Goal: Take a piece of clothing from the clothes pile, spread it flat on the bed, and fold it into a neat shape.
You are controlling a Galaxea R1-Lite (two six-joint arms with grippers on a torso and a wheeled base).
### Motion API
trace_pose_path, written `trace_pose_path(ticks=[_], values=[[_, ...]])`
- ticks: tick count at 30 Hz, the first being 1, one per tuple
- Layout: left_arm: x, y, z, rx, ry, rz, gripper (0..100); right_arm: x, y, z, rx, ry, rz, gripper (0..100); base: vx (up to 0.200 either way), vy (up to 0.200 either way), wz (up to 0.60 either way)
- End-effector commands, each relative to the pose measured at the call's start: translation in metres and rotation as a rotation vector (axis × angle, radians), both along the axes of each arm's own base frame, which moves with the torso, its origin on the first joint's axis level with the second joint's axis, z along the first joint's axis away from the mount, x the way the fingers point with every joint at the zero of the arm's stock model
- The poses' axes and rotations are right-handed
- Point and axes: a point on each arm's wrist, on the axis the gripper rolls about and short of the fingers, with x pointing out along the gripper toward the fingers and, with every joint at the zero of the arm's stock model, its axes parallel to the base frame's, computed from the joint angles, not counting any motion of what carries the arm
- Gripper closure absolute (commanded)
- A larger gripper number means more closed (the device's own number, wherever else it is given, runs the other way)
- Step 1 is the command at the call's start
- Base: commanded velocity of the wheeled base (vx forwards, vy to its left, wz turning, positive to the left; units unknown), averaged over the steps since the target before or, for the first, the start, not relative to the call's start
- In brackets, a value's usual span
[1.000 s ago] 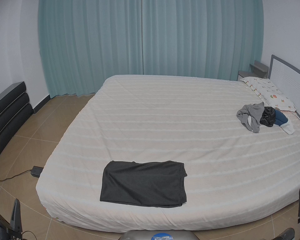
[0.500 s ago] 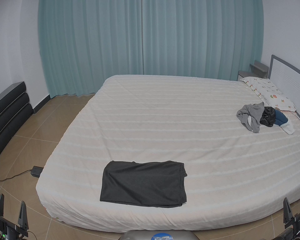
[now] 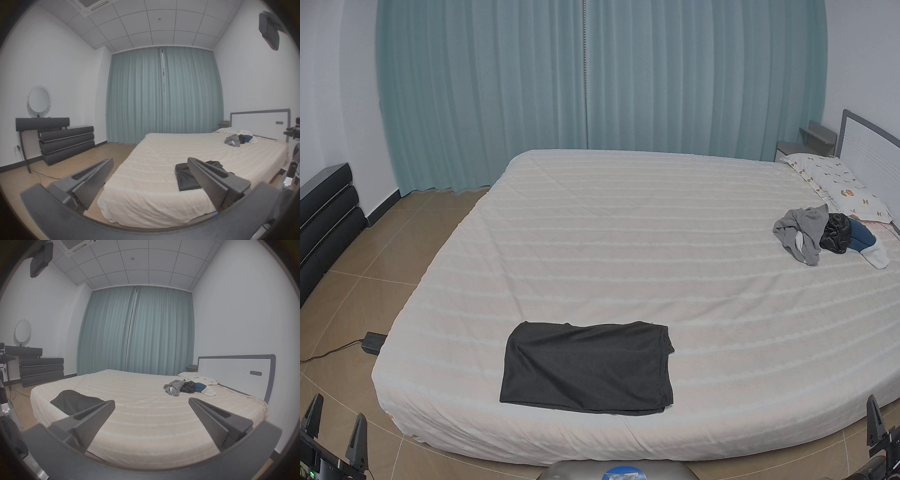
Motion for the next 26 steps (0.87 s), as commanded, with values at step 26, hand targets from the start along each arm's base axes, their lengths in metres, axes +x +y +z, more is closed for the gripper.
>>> trace_pose_path(ticks=[26], values=[[0.0005, -0.0013, -0.0091, 0.021, 0.053, -0.057, 0, 0.0008, 0.0018, -0.0122, 0.108, 0.069, 0.092, 0, 0.0, 0.0, 0.0]])
